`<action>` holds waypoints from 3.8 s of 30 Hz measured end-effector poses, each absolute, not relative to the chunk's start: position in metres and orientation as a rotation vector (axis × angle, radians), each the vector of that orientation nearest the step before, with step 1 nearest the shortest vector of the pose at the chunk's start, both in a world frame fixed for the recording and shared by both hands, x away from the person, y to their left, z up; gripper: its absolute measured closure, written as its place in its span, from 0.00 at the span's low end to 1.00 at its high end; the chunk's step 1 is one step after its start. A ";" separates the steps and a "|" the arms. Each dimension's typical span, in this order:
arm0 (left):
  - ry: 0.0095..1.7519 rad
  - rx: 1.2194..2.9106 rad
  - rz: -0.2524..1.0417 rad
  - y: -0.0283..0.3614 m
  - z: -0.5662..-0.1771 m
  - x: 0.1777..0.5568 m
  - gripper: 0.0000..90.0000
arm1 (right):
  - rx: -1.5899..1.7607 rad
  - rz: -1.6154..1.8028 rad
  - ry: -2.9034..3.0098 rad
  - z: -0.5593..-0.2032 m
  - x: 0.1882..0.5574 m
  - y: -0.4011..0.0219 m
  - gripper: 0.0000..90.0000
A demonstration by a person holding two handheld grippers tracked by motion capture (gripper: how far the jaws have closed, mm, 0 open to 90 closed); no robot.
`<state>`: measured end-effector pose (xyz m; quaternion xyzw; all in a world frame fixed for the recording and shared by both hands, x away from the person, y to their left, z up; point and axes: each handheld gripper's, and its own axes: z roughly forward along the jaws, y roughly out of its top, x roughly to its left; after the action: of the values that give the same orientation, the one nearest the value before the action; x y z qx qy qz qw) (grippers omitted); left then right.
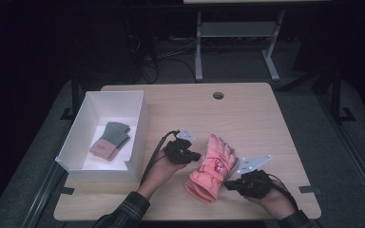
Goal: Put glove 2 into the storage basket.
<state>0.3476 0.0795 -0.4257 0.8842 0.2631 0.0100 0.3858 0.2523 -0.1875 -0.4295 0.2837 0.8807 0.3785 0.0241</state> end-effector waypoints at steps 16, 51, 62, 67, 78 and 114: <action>0.769 2.226 -0.002 0.118 -0.407 0.342 0.46 | 0.966 1.316 2.530 -0.417 0.285 -0.194 1.00; 0.667 2.251 -0.013 0.044 -0.398 0.342 0.17 | 0.976 1.041 2.613 -0.448 0.296 -0.160 1.00; 0.751 2.250 -0.104 0.044 -0.428 0.351 0.16 | 0.981 1.053 2.612 -0.450 0.296 -0.161 1.00; 0.783 2.241 -0.130 0.045 -0.438 0.353 0.15 | 0.980 1.050 2.616 -0.451 0.297 -0.162 1.00; 0.847 2.225 -0.295 0.051 -0.459 0.360 0.15 | 0.982 1.049 2.615 -0.453 0.297 -0.162 1.00; 0.803 2.149 -0.434 0.061 -0.435 0.362 0.67 | 1.068 1.335 2.447 -0.430 0.285 -0.225 0.43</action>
<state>0.3624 0.0608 -0.4350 0.8465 0.3164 -0.1710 0.3925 0.2848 -0.2246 -0.4301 0.3566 0.8172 0.4460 0.0782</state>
